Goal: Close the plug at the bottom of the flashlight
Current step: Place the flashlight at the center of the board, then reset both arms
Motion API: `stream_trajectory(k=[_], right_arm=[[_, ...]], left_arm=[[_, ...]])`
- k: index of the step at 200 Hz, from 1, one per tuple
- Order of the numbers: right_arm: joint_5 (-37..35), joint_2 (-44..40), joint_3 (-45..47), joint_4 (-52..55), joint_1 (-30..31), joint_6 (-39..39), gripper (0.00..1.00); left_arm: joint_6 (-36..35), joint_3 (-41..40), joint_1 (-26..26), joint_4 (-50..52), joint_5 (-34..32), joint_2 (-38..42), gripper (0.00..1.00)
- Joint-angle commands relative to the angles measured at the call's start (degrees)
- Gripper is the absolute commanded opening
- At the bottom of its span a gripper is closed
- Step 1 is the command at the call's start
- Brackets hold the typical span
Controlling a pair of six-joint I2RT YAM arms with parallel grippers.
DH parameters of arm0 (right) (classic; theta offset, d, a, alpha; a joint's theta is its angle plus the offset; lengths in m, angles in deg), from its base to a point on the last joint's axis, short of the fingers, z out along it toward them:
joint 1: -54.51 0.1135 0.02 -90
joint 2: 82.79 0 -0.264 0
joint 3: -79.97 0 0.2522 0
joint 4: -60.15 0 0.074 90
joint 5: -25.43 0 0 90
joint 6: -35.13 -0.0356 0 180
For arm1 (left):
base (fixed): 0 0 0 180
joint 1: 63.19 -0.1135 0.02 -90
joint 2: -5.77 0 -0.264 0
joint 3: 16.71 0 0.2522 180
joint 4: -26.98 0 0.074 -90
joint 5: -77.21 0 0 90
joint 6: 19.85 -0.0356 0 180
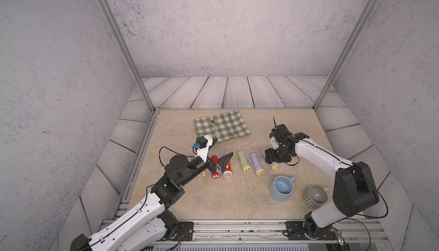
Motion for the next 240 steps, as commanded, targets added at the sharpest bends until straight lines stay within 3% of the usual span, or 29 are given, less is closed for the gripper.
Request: stream_trajectory(k=[1, 48, 50, 52, 55, 106, 151, 193, 240], right_arm=[[0.2, -1.89, -2.12, 1.9, -0.25, -0.37, 0.73], [-0.72, -4.84, -4.81, 0.2, -0.25, -0.65, 0.77], [-0.81, -4.94, -4.97, 0.16, -0.25, -0.65, 0.79], [-0.89, -4.96, -5.14, 0.08, -0.31, -0.7, 0.93], [-1.01, -4.97, -5.41, 0.04, -0.32, -0.71, 1.0], [-0.29, -4.83, -9.15, -2.72, -0.27, 0.23, 0.99], [0.56, -6.38, -10.51, -12.32, -0.33, 1.81, 0.99], [-9.53, -8.93, -7.79, -23.45, -0.33, 6.69, 0.99], [-29.15, -14.4, 17.09, -55.31, -0.78, 14.26, 0.99]], left_arm=[[-1.31, -0.59, -0.38, -0.28, -1.41, -0.42, 0.98], [-2.71, -0.81, -0.84, 0.83, -10.02, -1.62, 0.98], [-2.85, -0.73, -0.93, 0.92, -10.41, -1.75, 0.98], [-2.82, -0.75, -1.02, 1.01, -10.69, -1.83, 0.98], [-2.94, -0.74, -1.22, 1.13, -11.37, -2.05, 0.98], [-3.32, 0.58, -6.05, 5.54, -20.38, -4.75, 0.98], [-15.44, 0.47, -10.98, 7.37, -33.92, -5.51, 0.98], [-18.27, -2.85, -20.85, 3.09, -32.28, -9.67, 0.98], [-13.66, -6.53, -32.11, -6.7, -24.88, -25.59, 0.96]])
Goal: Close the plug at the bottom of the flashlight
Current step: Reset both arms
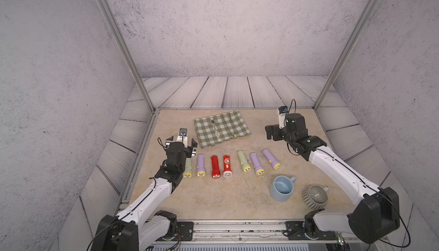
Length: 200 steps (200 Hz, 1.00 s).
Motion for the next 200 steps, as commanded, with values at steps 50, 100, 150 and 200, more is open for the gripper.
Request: stream_trajectory(k=[50, 100, 150, 200], right_arm=[[-18.76, 10.24, 13.07, -22.99, -4.83, 3.96, 0.99], [-18.76, 15.63, 13.69, -25.79, -9.34, 8.4, 0.99], [-2.28, 13.11, 32.38, -51.44, -19.11, 1.75, 0.99], [7.65, 14.35, 29.81, -48.17, -21.16, 4.22, 0.99]], left_arm=[[3.76, -2.85, -12.02, -13.11, 13.92, -12.24, 0.9], [7.83, -1.33, -18.55, -24.49, 22.65, -24.67, 0.88], [7.44, -1.98, -18.38, -25.06, 23.21, -24.39, 0.85], [6.98, -0.98, -17.8, -21.91, 21.98, -23.85, 0.98]])
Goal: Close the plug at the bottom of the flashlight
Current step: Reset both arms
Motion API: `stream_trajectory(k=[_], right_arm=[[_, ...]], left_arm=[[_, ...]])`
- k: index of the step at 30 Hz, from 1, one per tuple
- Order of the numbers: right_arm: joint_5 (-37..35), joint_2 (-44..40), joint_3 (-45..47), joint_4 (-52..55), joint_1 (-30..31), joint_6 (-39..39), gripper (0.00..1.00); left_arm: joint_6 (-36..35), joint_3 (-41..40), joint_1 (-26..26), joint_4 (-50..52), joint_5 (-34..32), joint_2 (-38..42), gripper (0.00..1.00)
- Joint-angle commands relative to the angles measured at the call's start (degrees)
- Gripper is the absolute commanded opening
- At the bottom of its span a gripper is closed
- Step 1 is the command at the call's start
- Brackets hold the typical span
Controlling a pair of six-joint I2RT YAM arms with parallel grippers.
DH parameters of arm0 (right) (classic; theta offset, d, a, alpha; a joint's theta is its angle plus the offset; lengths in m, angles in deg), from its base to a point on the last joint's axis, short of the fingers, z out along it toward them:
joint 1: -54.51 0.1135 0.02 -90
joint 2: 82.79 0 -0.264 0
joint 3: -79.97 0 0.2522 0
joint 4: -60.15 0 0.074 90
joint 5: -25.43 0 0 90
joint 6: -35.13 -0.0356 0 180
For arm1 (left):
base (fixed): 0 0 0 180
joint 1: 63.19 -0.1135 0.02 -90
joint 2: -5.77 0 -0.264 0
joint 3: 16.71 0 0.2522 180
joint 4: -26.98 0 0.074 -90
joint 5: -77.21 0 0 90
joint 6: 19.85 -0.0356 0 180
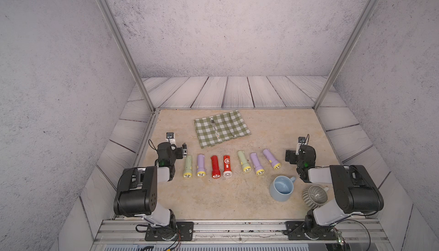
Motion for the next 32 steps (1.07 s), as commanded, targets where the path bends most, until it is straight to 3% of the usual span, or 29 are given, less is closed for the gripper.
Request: stream_trajectory(k=[1, 10, 32], right_arm=[[5.89, -0.85, -2.08, -2.31, -0.75, -0.68, 0.99], [6.55, -1.03, -1.87, -2.78, -0.5, -0.2, 0.99], [9.0, -0.99, -1.64, -3.16, -1.55, -0.68, 0.99]], left_arm=[[-0.05, 0.95, 0.24, 0.11, 0.04, 0.75, 0.98], [-0.9, 0.54, 2.27, -0.15, -4.0, 1.2, 0.98], [-0.53, 0.82, 2.28, 0.29, -4.66, 0.97, 0.98]])
